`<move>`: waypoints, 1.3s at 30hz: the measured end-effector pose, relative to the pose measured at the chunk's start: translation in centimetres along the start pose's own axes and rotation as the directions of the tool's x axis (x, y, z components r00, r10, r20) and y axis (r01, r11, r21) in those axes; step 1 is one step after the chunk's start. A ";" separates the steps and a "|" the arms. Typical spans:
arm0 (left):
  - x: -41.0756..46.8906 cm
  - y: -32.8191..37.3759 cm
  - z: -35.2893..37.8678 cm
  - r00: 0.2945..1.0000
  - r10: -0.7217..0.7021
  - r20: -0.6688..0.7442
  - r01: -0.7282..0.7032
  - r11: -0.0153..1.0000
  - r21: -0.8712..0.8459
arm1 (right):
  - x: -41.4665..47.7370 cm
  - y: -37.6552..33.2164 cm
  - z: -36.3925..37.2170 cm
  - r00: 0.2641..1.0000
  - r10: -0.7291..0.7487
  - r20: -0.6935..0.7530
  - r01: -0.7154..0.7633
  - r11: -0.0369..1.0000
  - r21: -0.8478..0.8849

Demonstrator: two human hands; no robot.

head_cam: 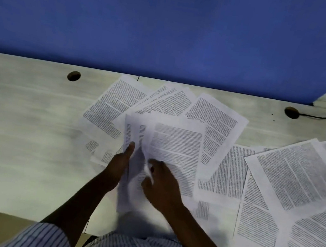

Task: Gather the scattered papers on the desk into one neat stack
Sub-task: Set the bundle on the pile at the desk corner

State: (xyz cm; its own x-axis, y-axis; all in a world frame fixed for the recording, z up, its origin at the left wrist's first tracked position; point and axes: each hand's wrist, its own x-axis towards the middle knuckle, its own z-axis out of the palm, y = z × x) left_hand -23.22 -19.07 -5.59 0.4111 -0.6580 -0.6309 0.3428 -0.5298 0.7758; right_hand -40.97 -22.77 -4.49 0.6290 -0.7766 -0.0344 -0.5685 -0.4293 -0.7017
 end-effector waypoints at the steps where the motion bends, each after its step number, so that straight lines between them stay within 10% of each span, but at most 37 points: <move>1: -0.8 0.6 0.2 1.000 -0.006 0.014 0.005 1.000 0.018 | -0.4 -0.2 0.5 0.996 -0.051 0.071 0.052 0.999 -0.011; 6: -2.5 0.2 0.1 0.998 0.069 -0.009 -0.066 0.980 0.186 | -1.6 0.8 -0.3 0.988 -0.049 0.148 0.034 0.994 0.100; 12: -4.0 0.1 -2.2 0.997 0.048 0.054 -0.051 0.998 0.045 | 0.0 6.0 -5.1 0.896 0.364 -0.254 -0.305 0.921 0.243; 15: -5.1 0.3 -3.2 0.971 0.111 0.213 -0.104 0.994 -0.047 | 1.4 5.7 -7.4 0.833 0.553 0.022 -0.460 0.671 0.581; 19: -6.5 1.2 -2.1 0.925 0.111 0.363 -0.081 0.992 -0.095 | 1.8 2.3 -7.2 0.893 0.345 0.288 -0.441 0.547 0.712; 23: -6.7 1.4 -2.7 0.975 0.092 0.203 -0.101 0.994 0.031 | 1.9 1.0 -6.0 0.894 0.336 0.298 -0.442 0.546 0.711; 28: -8.0 2.2 -6.1 0.982 0.165 0.093 -0.136 0.957 -0.255 | 2.0 0.7 -5.5 0.849 0.370 0.378 -0.506 0.357 0.785; 35: -10.4 5.8 -8.2 0.937 0.350 0.008 -0.323 0.871 -0.371 | 2.8 -4.7 -1.7 0.844 0.278 0.458 -0.378 -0.295 0.877; 39: -10.4 6.9 -9.6 0.904 0.365 -0.224 -0.419 0.863 -0.282 | 4.0 -8.5 -1.7 0.855 0.334 0.398 -0.317 -0.271 0.909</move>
State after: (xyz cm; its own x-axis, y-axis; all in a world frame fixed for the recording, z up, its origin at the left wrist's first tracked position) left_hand -17.02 -10.78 6.26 0.6857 -0.6681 -0.2887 0.3624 -0.0307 0.9315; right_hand -34.47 -23.02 2.55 0.5588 -0.6237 -0.5466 0.4367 0.7816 -0.4453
